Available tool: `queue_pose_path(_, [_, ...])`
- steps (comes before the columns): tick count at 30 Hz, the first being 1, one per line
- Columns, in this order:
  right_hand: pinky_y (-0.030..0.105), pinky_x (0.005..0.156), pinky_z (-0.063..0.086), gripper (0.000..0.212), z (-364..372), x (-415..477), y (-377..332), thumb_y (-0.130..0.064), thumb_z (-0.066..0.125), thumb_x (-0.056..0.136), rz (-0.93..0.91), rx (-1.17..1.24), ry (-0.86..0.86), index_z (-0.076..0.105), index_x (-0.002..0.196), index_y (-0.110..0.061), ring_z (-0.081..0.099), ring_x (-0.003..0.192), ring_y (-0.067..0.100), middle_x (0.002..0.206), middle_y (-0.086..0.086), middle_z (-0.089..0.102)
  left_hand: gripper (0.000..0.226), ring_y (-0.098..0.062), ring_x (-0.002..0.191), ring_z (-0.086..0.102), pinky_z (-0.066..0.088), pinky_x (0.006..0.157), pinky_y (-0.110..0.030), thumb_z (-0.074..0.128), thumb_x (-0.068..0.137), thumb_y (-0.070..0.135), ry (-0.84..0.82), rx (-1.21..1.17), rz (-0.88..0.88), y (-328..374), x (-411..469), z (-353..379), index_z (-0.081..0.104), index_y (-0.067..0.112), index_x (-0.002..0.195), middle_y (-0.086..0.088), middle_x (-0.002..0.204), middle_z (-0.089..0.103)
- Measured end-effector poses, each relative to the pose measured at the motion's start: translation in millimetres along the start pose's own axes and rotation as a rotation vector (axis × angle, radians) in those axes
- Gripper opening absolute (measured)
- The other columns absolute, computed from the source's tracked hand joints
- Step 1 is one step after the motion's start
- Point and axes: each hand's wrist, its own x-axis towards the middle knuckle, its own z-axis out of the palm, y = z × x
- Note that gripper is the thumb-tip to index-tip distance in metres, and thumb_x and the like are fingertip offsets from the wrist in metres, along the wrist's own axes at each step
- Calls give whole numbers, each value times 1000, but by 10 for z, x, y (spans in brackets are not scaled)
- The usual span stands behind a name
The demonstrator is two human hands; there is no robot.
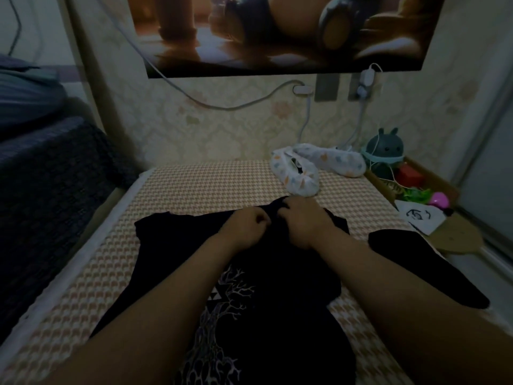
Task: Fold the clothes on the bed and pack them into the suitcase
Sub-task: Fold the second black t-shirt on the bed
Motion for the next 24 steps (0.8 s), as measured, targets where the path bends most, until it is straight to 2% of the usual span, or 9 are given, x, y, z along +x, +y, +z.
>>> queue_pose_path(2, [41, 111, 30, 63, 61, 87, -205, -29, 50, 92, 18, 231, -267, 28, 151, -28, 31, 139, 29, 156, 7, 26, 28, -22, 107, 59, 49, 92, -35, 50, 91, 18, 29, 233, -26, -387, 8, -177, 65, 20, 116, -3, 120, 64])
queue_pose_path(4, [44, 113, 27, 60, 128, 172, -380, -33, 43, 95, 99, 234, -399, 22, 152, -31, 31, 138, 30, 156, 6, 26, 38, -28, 118, 51, 45, 98, -37, 50, 91, 16, 56, 390, -80, -794, -36, -384, 57, 19, 128, -8, 132, 56])
queue_pose_path(7, [48, 107, 29, 41, 109, 361, -609, -34, 39, 97, 111, -69, -173, 48, 134, -17, 44, 121, 32, 133, 12, 49, 57, -32, 137, 32, 29, 114, -41, 52, 92, 7, 111, 370, -167, -1407, -113, -708, 37, 16, 146, -13, 150, 36])
queue_pose_path(9, [43, 100, 32, 31, 122, 575, -784, -28, 43, 96, 80, 9, -28, 55, 122, -15, 47, 113, 30, 123, 11, 53, 60, -32, 137, 34, 27, 115, -42, 52, 92, 1, 156, 276, -186, -1782, -124, -879, 35, 16, 147, -12, 151, 36])
queue_pose_path(12, [35, 92, 37, 32, 183, 943, -1136, -13, 46, 93, -37, 263, 65, 57, 124, -15, 50, 109, 29, 121, 8, 54, 46, -30, 130, 44, 34, 111, -39, 49, 97, 8, 100, 171, -174, -2092, -182, -1052, 43, 19, 142, -7, 145, 45])
queue_pose_path(14, [35, 99, 39, 39, 198, 1166, -1403, -10, 46, 94, -81, 410, 58, 54, 131, -16, 51, 116, 28, 129, 8, 54, 40, -30, 120, 52, 42, 101, -38, 52, 95, 7, 29, 131, -184, -2137, -217, -1169, 53, 15, 134, -7, 134, 54])
queue_pose_path(18, [41, 113, 31, 61, 201, 1558, -1807, -33, 52, 97, -86, 471, -114, 27, 151, -22, 38, 136, 28, 151, 6, 39, 18, -25, 77, 62, 48, 66, -33, 59, 88, 26, -39, 174, -232, -2170, -253, -1354, 71, 13, 89, -5, 82, 66])
queue_pose_path(21, [39, 101, 40, 43, 204, 1747, -1880, -39, 56, 92, -58, 376, -149, 55, 131, -23, 51, 122, 31, 131, 8, 57, 33, -23, 58, 54, 37, 54, -28, 63, 88, 36, 2, 182, -206, -2181, -318, -1418, 65, 10, 67, -6, 61, 56])
queue_pose_path(24, [33, 93, 42, 27, 156, 1782, -1887, -19, 50, 96, -23, 621, 7, 62, 118, -9, 57, 113, 31, 122, 15, 62, 35, -12, 52, 48, 36, 50, -26, 62, 91, 36, 173, -2, -104, -1979, -398, -1556, 58, 14, 65, -1, 59, 52])
